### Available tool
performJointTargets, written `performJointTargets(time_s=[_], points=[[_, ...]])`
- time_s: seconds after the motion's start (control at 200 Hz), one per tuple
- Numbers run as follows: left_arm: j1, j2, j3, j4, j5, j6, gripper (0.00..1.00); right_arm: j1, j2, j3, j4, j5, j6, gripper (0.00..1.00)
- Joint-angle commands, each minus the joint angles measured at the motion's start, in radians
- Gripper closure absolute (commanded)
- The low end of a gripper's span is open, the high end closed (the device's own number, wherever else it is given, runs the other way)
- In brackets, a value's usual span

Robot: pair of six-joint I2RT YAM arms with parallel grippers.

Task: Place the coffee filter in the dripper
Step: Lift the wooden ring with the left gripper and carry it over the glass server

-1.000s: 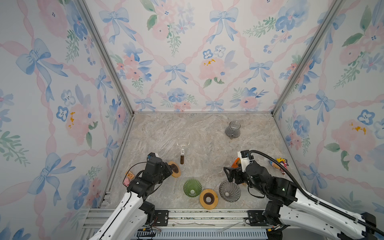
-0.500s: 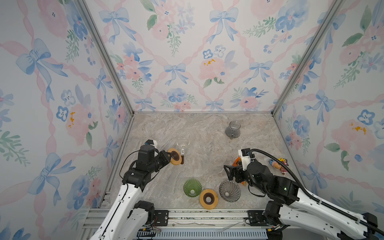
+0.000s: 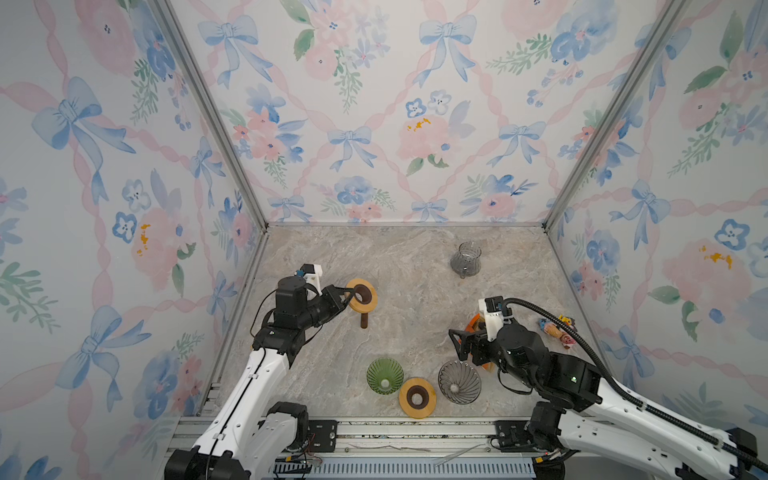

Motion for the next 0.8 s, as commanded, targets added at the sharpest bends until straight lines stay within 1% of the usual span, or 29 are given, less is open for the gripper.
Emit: performJointTargets(time_s=[0.0, 0.15, 0.355, 0.535, 0.75, 0.765, 0.795], points=[[0.016, 0.037, -0.014, 0.162, 0.074, -0.038, 0.93, 0.013, -0.008, 0.026, -0.004, 0.013, -0.015, 0.04], [0.027, 0.098, -0.022, 0.271, 0.091, -0.08, 0.92, 0.014, 0.017, 0.028, 0.014, 0.006, -0.013, 0.04], [0.029, 0.212, 0.014, 0.342, 0.097, -0.089, 0.93, 0.016, 0.04, 0.036, 0.033, -0.005, -0.01, 0.04], [0.03, 0.301, 0.048, 0.387, 0.138, -0.091, 0.92, 0.017, 0.041, 0.041, 0.03, -0.003, -0.01, 0.03], [0.031, 0.395, 0.085, 0.39, 0.173, -0.066, 0.92, 0.017, 0.039, 0.039, 0.033, -0.002, -0.006, 0.03], [0.031, 0.4, 0.115, 0.39, 0.175, -0.065, 0.92, 0.017, 0.037, 0.038, 0.03, -0.001, -0.004, 0.03], [0.031, 0.413, 0.125, 0.39, 0.178, -0.063, 0.92, 0.017, 0.036, 0.038, 0.029, -0.001, -0.004, 0.03]])
